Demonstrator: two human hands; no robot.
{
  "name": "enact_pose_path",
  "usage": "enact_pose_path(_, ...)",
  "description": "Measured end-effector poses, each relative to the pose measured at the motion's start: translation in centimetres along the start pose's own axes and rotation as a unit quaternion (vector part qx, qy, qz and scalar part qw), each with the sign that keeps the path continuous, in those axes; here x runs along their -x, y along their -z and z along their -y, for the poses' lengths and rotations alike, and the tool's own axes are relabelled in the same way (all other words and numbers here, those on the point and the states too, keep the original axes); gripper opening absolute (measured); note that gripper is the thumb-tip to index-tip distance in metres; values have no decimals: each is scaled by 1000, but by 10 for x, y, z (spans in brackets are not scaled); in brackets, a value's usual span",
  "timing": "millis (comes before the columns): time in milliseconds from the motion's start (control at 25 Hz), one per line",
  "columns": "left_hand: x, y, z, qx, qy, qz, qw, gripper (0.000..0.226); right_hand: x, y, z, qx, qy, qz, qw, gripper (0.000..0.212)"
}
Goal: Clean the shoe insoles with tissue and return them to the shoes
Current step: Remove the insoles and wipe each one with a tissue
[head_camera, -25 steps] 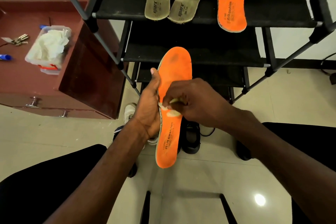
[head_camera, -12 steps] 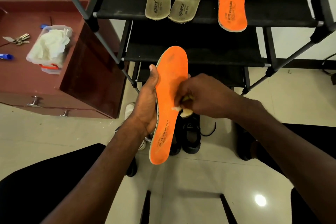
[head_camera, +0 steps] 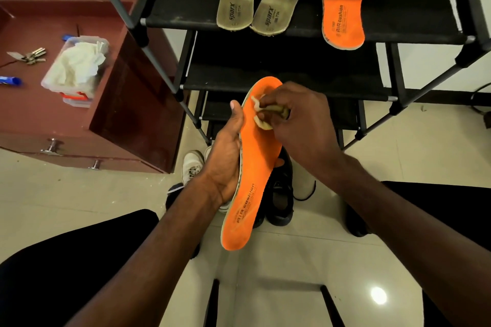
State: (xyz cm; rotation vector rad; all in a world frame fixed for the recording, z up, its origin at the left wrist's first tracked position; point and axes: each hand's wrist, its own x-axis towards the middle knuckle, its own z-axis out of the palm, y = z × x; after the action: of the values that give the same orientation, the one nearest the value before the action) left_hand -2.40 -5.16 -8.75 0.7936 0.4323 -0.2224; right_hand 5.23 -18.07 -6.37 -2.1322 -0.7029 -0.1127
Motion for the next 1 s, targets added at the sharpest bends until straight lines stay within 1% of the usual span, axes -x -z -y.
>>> enact_pose_path(120, 4, 1, -6, 50, 7, -25, 998, 75, 17, -1, 2, 16, 86, 123, 989, 23)
enact_pose_path(160, 5, 3, -7, 58, 11, -31, 998, 76, 19, 1, -1, 35, 89, 136, 986, 24)
enact_pose_path(200, 6, 4, -6, 60, 16, -29, 998, 77, 19, 4, -5, 51, 72, 119, 989, 24)
enact_pose_path(280, 6, 0, 0, 52, 25, -9, 998, 76, 14, 6, -7, 56, 12, 24, 998, 22)
enact_pose_path(320, 6, -4, 6, 50, 29, -3, 998, 75, 11, 5, -3, 48, -3, -14, 999, 21)
enact_pose_path(360, 7, -9, 10, 63, 31, 4, 998, 73, 8, 1, 1, 38, 1, -25, 999, 20)
enact_pose_path(440, 7, -15, 13, 102, 31, -8, 994, 73, 10, -7, 8, 22, 40, 17, 999, 20)
enact_pose_path(520, 7, -12, 10, 123, 23, -28, 992, 76, 17, -7, 8, 16, 51, 55, 997, 23)
enact_pose_path(560, 8, -10, 8, 116, 22, -24, 993, 77, 20, -4, 5, 22, 40, 53, 998, 24)
enact_pose_path(640, 8, -13, 7, 89, 27, -18, 995, 77, 20, -1, 3, 36, 11, 15, 999, 27)
enact_pose_path(720, 6, -16, 6, 74, 22, -20, 997, 75, 18, -6, 8, 34, 13, -9, 999, 27)
enact_pose_path(760, 4, -14, 3, 81, 19, -29, 996, 76, 18, -10, 11, 21, 28, 2, 999, 27)
enact_pose_path(840, 2, -5, -4, 88, 5, -39, 995, 85, 25, -13, 14, -4, 64, 52, 997, 26)
enact_pose_path(880, 1, 0, -8, 71, 6, -42, 997, 89, 29, -12, 13, 1, 75, 72, 995, 25)
enact_pose_path(920, 3, 0, -11, 48, 14, -46, 998, 91, 32, -10, 11, 19, 74, 80, 994, 25)
enact_pose_path(1000, 2, -3, -12, 33, 28, -58, 997, 89, 29, -7, 8, 54, 44, 60, 996, 28)
